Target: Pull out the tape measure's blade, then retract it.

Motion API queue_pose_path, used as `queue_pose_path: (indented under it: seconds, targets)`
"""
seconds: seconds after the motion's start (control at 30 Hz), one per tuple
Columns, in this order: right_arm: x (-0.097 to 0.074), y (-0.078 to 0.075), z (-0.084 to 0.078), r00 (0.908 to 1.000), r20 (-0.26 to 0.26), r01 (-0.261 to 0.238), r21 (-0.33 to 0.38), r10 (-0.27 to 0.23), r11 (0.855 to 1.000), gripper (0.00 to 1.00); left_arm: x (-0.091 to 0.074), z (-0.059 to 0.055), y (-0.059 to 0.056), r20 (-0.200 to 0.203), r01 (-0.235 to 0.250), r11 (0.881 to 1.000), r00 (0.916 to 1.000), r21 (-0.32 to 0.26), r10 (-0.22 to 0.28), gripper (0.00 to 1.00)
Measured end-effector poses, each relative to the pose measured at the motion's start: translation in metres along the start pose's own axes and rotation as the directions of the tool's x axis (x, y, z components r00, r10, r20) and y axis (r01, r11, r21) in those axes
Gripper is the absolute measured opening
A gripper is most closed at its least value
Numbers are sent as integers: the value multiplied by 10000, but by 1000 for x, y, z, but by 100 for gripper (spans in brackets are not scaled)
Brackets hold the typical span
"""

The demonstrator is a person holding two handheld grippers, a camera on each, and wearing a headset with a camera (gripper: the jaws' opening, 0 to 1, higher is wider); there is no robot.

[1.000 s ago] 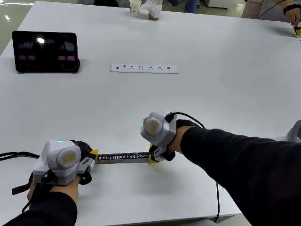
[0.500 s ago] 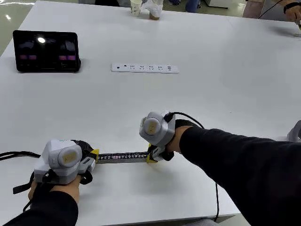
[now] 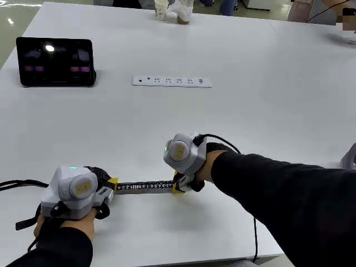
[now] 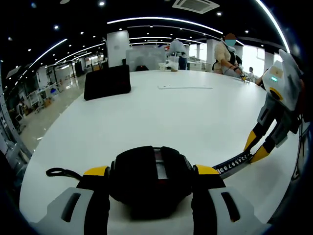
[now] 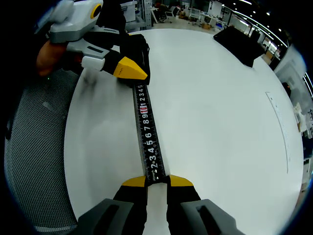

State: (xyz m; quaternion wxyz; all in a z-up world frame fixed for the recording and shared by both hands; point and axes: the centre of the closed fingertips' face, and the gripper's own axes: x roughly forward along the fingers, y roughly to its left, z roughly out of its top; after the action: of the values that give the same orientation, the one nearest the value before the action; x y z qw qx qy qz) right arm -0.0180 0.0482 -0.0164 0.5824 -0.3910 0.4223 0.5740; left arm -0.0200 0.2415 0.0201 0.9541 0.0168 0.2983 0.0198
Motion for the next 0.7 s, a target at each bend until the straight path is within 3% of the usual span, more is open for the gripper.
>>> queue_pose_path:
  seconds: [0.7]
  targets:
    - [3, 1, 7, 10000, 3, -13, -80, 13, 10000, 11, 0, -1, 0, -122, 47, 10000, 9999, 9, -47, 63]
